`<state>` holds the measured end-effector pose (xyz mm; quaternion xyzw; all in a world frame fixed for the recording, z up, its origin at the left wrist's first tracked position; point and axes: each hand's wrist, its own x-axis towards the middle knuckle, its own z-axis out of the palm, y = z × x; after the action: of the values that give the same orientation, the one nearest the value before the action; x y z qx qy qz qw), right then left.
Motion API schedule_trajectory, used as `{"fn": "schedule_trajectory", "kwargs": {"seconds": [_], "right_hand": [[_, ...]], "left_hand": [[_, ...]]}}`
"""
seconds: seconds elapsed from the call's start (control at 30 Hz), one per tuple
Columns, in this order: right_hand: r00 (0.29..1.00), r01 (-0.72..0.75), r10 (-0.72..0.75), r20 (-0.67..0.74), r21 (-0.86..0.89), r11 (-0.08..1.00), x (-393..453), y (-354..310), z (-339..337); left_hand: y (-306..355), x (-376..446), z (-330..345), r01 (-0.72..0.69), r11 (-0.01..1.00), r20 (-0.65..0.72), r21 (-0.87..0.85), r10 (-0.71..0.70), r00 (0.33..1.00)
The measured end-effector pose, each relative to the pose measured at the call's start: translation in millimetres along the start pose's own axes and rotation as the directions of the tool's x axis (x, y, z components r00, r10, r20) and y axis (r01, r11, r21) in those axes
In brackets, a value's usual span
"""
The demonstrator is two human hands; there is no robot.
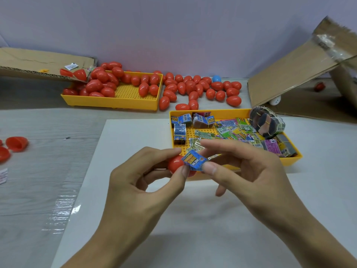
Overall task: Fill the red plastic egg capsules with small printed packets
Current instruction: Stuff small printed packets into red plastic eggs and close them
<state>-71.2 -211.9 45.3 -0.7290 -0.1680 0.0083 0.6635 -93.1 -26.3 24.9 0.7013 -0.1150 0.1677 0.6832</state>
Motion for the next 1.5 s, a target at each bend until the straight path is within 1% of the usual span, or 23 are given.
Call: {"fn": "schedule_trajectory", "kwargs": {"seconds": [0.13, 0.27, 0.4, 0.47, 0.53, 0.67, 0.77, 0.87, 0.97, 1.1, 1.17, 1.27, 1.33, 1.5], "right_hand": [[1.0, -0.001, 0.0, -0.007, -0.06, 0.998, 0.7, -0.7, -1.8], [1.0, -0.023, 0.023, 0.02, -0.006, 1.0, 2.9, -3.7, -5.6], [1.0, -0.015, 0.014, -0.013, -0.092, 0.996, 1.8, -5.2, -7.5], [0.999, 0.009, -0.015, -0.035, -0.182, 0.983, 0.7, -4.6, -6.3], [0.999, 0.024, -0.031, -0.023, -0.251, 0.968, 0.3, -4.4, -4.1], [1.0, 0.028, -0.03, 0.0, -0.296, 0.955, 0.1, -4.6, -2.0], [1.0, -0.006, 0.004, -0.006, -0.283, 0.959, 0.6, -6.3, -3.9], [0.994, -0.083, 0.096, 0.052, -0.205, 0.975, 2.5, -8.0, -5.7], [0.976, -0.185, 0.194, 0.098, -0.096, 0.978, 3.6, -6.3, -4.6], [0.957, -0.283, 0.28, 0.078, 0.04, 0.958, 4.8, -4.2, -1.6], [0.942, -0.333, 0.328, 0.068, 0.07, 0.94, 5.5, -4.6, -0.7], [0.919, -0.394, 0.389, 0.065, 0.095, 0.914, 5.2, -6.9, -1.2], [0.913, -0.407, 0.402, 0.069, 0.096, 0.908, 5.3, -8.4, -1.1], [0.95, -0.309, 0.311, 0.021, -0.065, 0.949, 5.5, -6.0, 1.8]], "left_hand": [[-0.3, -0.1, 0.1, 0.002, 1.0, 0.036, 0.018, -0.003, 0.999], [0.1, -0.8, 0.0, 0.003, 1.0, 0.062, 0.018, -0.004, 0.998], [1.1, -0.9, 0.7, 0.001, 1.0, 0.074, 0.004, -0.001, 0.997], [2.0, -1.2, 0.8, -0.025, 0.999, 0.072, 0.027, 0.023, 0.997], [3.1, -1.6, 1.1, -0.062, 0.995, 0.079, 0.074, 0.056, 0.995], [3.5, -2.4, 1.9, -0.172, 0.965, 0.075, 0.195, 0.161, 0.984], [2.9, -2.7, 1.4, -0.25, 0.918, 0.076, 0.307, 0.238, 0.968], [2.5, -2.7, 0.9, -0.297, 0.881, 0.088, 0.368, 0.284, 0.955], [1.7, -2.9, 1.7, -0.328, 0.856, 0.098, 0.401, 0.315, 0.944], [1.6, -4.1, 1.3, -0.333, 0.846, 0.101, 0.416, 0.321, 0.942], [1.6, -4.4, 1.0, -0.328, 0.843, 0.095, 0.425, 0.319, 0.943], [1.9, -4.3, 1.7, -0.322, 0.845, 0.092, 0.427, 0.314, 0.945], [1.5, -4.4, 2.5, -0.326, 0.843, 0.096, 0.428, 0.317, 0.944], [0.7, -6.5, 3.7, -0.335, 0.847, 0.095, 0.413, 0.326, 0.941]]}}
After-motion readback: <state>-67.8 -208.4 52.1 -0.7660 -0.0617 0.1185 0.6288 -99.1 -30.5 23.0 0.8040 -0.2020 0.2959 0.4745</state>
